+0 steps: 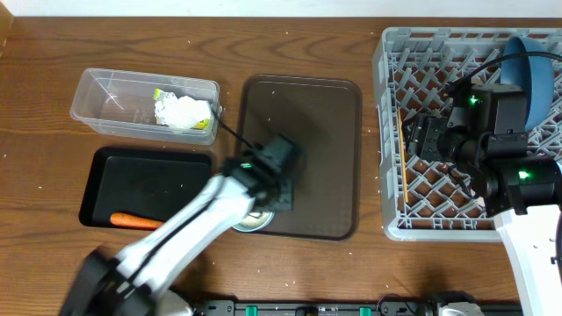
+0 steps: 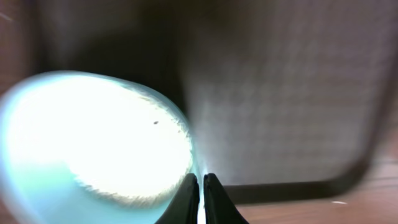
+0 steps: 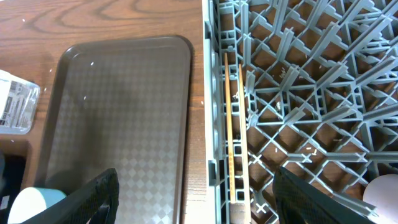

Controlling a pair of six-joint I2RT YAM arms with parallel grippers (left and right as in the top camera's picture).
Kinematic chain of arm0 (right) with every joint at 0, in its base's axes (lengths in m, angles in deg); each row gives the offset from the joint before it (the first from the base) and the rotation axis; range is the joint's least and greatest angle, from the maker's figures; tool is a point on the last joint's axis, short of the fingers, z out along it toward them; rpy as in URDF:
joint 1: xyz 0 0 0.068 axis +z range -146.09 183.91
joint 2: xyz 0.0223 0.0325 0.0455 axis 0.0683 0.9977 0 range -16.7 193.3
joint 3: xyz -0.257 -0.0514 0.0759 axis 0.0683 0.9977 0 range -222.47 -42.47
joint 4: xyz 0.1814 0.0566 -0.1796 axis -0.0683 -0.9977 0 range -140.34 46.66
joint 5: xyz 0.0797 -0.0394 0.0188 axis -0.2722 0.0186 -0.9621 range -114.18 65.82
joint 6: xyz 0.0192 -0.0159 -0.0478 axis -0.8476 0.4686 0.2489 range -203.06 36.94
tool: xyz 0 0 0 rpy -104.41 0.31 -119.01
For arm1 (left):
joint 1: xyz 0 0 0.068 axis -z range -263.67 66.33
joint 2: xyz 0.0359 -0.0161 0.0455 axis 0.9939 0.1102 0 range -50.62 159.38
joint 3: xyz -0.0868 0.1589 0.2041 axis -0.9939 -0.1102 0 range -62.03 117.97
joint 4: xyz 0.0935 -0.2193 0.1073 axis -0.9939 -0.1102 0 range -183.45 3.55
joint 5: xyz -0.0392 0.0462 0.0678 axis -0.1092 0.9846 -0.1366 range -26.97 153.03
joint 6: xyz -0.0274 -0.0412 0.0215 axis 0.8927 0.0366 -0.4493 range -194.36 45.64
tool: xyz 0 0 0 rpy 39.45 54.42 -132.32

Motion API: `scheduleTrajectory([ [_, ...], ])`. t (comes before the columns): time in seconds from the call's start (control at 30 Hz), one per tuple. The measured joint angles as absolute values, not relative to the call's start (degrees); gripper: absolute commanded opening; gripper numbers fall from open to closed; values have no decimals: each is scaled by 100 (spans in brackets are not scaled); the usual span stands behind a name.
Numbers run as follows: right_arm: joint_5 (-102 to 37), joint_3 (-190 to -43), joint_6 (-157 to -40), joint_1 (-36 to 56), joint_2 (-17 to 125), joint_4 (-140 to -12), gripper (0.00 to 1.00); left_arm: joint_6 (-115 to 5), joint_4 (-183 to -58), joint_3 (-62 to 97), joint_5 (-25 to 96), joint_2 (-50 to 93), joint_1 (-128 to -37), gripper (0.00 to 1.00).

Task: Sort waste into correct bins and load items into the dishwasher rack
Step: 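Grasp the white bowl's rim with the left gripper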

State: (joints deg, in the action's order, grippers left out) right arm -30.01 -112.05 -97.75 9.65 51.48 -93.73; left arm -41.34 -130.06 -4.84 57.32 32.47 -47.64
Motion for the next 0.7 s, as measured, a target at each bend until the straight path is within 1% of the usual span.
scheduleTrajectory([
  [0.1,-3001,-11205,-9775,965,5148,-9373,72,-4176,-13271,-346,5701,2296,-5376,6],
  [0.23,-2998,-11205,-9775,965,5148,-9371,72,-4427,-13557,-292,5561,1208,-6563,6],
  [0.37,-2998,-11205,-9775,965,5148,-9373,72,-4744,-13610,-292,5106,860,-7251,6],
  [0.43,-3001,-11205,-9775,965,5148,-9373,72,-4903,-13664,-292,4947,912,-7236,7],
  [0.47,-2998,-11205,-9775,965,5148,-9375,72,-4967,-13666,-294,4892,974,-7162,10],
  [0.53,-2998,-11205,-9775,965,5148,-9375,72,-5100,-13599,-322,4884,1201,-6860,17],
  [0.57,-2998,-11205,-9775,965,5148,-9375,72,-5120,-13546,-344,4905,1332,-6685,25],
  [0.7,-3001,-11205,-9795,965,5148,-9377,73,-5109,-13210,-455,5209,2189,-5697,40],
])
